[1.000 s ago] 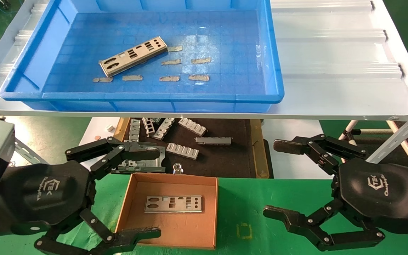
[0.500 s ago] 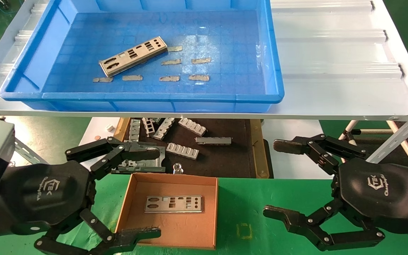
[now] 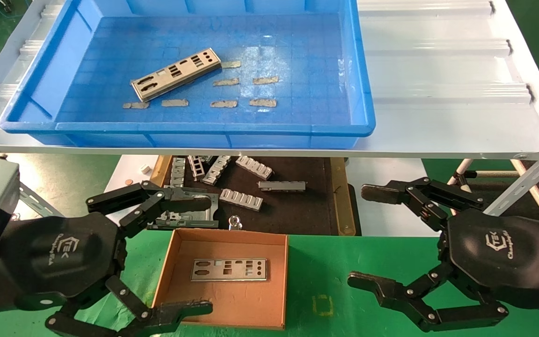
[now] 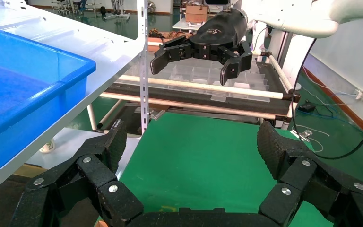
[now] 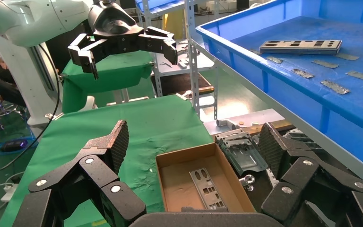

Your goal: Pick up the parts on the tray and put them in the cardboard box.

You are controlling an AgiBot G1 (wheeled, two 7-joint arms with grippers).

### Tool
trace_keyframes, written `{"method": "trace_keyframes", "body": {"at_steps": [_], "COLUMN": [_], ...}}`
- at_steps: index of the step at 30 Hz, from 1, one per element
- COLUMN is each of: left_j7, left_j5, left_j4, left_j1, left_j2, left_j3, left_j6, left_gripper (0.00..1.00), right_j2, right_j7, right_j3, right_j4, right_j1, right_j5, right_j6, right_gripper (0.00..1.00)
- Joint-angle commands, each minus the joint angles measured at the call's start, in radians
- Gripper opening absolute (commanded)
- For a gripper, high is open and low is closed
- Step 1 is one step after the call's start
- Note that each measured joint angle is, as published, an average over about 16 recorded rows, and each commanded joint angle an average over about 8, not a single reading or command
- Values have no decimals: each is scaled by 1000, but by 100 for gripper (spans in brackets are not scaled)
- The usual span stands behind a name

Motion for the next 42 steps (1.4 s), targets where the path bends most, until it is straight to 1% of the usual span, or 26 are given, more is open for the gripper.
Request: {"method": "trace_keyframes", "body": {"at_steps": [1, 42], "left_j7": [0, 0], "left_j5": [0, 0], "left_j4": [0, 0], "left_j1": [0, 0], "left_j2": [0, 0], "left_j3": [0, 0], "left_j6": [0, 0], "left_gripper": [100, 100], "right_j2": [0, 0], "right_j7": [0, 0], "right_j3": [0, 0], "right_j4": [0, 0], "right_j1": [0, 0], "right_j5": [0, 0], "right_j6": [0, 0], "right_gripper": [100, 100]}}
